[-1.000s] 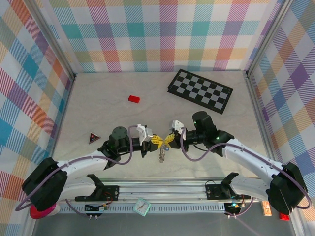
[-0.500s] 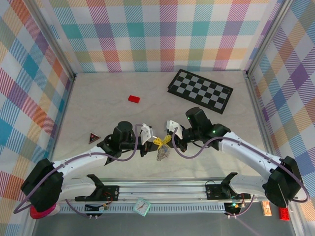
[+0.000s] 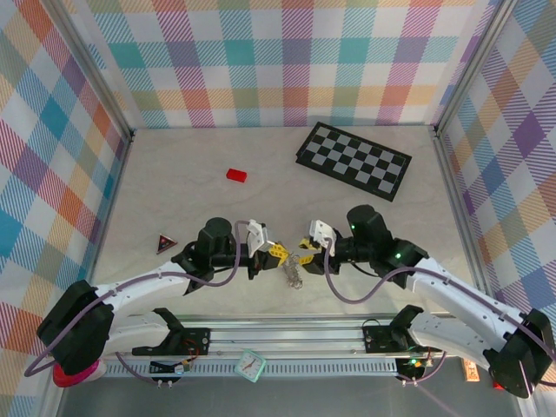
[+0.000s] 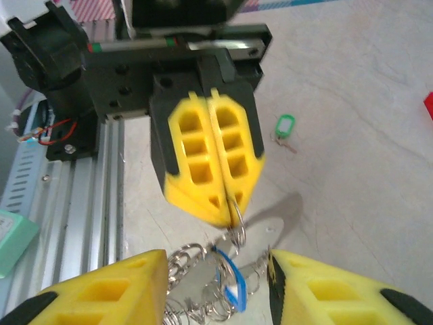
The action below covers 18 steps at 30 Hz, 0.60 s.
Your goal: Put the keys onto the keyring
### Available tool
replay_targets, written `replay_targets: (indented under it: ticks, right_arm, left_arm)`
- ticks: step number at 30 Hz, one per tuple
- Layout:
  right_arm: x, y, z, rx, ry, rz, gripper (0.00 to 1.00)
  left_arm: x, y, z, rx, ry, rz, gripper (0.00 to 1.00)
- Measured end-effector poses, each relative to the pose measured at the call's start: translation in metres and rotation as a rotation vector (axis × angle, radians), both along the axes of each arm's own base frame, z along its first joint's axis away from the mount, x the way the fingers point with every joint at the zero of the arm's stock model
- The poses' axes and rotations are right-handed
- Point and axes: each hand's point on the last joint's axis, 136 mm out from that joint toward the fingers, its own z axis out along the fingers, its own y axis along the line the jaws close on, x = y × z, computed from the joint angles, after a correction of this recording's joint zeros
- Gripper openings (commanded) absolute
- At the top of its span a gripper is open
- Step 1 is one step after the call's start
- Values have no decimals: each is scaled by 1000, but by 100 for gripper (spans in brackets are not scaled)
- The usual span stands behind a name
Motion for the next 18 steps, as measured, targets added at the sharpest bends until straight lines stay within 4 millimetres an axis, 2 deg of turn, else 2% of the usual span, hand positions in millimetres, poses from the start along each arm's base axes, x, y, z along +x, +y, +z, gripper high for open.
replay_targets:
  ticks: [4, 10, 18]
  right_arm:
    - [1, -4, -20, -31, 15, -20, 44]
    - [9, 3, -36, -60, 46, -20, 44]
    - [8, 10, -40, -52, 69, 9, 25]
  left_arm:
    - [-1, 1, -1, -15, 12, 10, 0]
    - [0, 1, 2, -34, 12, 15, 0]
    - [1, 0, 7, -51, -8, 17, 0]
